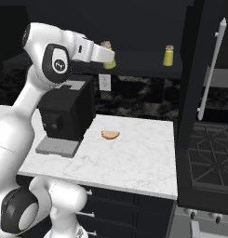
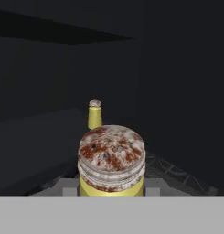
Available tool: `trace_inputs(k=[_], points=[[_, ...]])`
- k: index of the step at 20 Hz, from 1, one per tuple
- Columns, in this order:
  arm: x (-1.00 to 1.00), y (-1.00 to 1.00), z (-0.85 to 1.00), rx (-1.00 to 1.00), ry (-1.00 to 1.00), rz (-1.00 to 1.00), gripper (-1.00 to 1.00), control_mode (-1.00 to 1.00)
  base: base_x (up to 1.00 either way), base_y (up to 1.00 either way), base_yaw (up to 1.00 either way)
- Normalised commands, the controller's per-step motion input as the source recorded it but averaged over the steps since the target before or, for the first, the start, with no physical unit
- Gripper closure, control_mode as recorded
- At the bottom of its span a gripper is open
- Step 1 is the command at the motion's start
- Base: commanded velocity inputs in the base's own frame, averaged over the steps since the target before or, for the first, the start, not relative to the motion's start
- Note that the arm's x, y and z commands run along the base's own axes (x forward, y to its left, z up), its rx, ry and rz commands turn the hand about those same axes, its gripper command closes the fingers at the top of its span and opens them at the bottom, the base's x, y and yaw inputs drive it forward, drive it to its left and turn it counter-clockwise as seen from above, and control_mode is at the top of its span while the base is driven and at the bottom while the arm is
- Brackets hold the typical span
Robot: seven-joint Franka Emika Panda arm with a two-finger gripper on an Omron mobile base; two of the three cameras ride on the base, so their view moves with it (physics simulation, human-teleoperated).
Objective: Put the shaker and condiment bottle from the counter next to their counterparts in the cabinet.
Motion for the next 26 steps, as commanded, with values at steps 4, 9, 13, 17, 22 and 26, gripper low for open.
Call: trace_inputs(k=[4,9,13,17,22,26], points=[[0.47,0.0,-0.06,-0.02,0.0,0.04,1.0,-1.0,0.0,0.0,0.0],[0.54,-0.13,-0.14,0.0,0.0,0.01,1.0,-1.0,0.0,0.0,0.0],[0.07,0.0,-0.03,0.0,0.0,0.0,1.0,-1.0,0.0,0.0,0.0],[0.1,-0.11,-0.1,0.0,-0.01,0.0,1.0,-1.0,0.0,0.0,0.0],[0.13,-0.32,-0.07,0.04,-0.06,-0.02,1.0,-1.0,0.0,0.0,0.0],[0.15,-0.28,-0.21,0.06,-0.05,-0.02,1.0,-1.0,0.0,0.0,0.0]])
